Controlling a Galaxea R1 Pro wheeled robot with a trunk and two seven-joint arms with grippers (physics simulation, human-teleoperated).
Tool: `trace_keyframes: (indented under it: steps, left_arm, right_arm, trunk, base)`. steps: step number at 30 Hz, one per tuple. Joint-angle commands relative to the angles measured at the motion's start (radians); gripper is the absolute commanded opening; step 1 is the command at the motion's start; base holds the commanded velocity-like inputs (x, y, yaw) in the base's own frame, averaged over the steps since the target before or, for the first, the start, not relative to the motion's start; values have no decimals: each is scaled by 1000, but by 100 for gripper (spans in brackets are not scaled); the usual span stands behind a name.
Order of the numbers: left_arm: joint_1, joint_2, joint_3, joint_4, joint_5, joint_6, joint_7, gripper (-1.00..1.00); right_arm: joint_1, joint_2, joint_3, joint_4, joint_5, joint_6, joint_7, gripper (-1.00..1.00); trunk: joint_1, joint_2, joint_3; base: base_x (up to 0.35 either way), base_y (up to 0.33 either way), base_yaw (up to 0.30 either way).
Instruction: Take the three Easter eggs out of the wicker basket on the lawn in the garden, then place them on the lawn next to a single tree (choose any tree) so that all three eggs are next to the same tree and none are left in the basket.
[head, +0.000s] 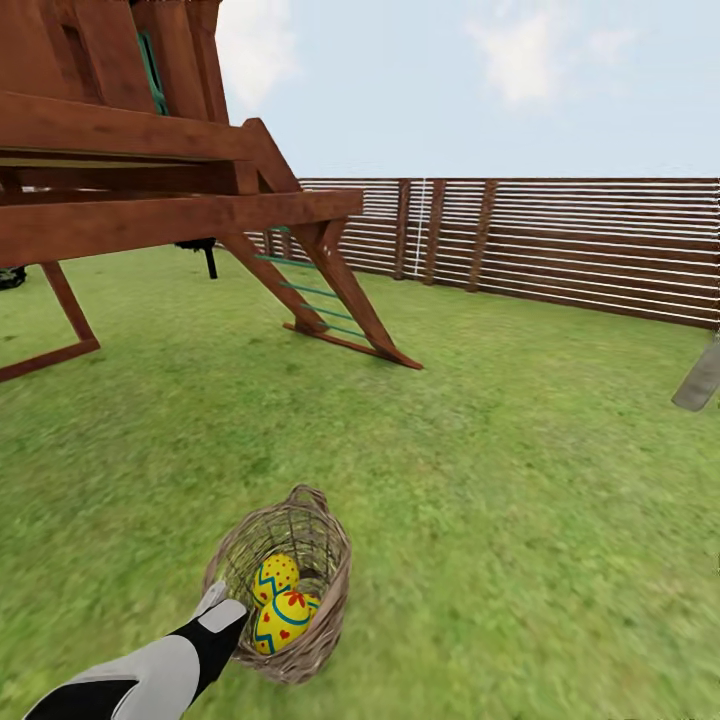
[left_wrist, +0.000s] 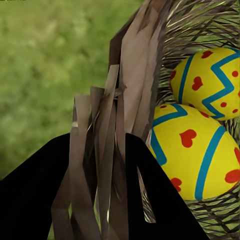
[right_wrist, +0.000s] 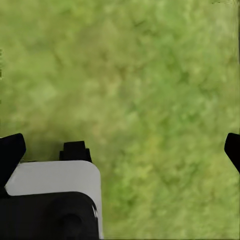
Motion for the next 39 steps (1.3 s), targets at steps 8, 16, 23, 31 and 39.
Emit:
trace_keyframes:
  steps: [8, 16, 23, 31, 39]
  left_arm:
    - [0, 0, 5, -2, -3, -3, 2, -100]
    - [0, 0, 5, -2, -3, -3, 2, -100]
    - [0, 5, 5, -2, -1, -3, 2, -100]
    - [0, 6, 5, -2, -1, -3, -3, -100]
    - [0, 6, 5, -2, -1, -3, -3, -100]
  right_arm:
    - [13, 1, 3, 24, 0, -46, -4, 100]
    - [29, 4, 1, 28, -3, -51, -3, 100]
    - [29, 2, 1, 30, 4, -50, -3, 100]
    - [29, 3, 1, 31, 6, -51, -2, 100]
    - [29, 3, 1, 31, 5, -51, -2, 100]
  trunk:
    - [-31, 56, 25]
    - [-61, 112, 52]
    - [-88, 161, 76]
    - [-119, 217, 101]
    - [-150, 273, 129]
  base:
    - [0, 0, -12]
    - [0, 0, -46]
    - [0, 0, -274]
    - [0, 0, -281]
    - [0, 0, -281]
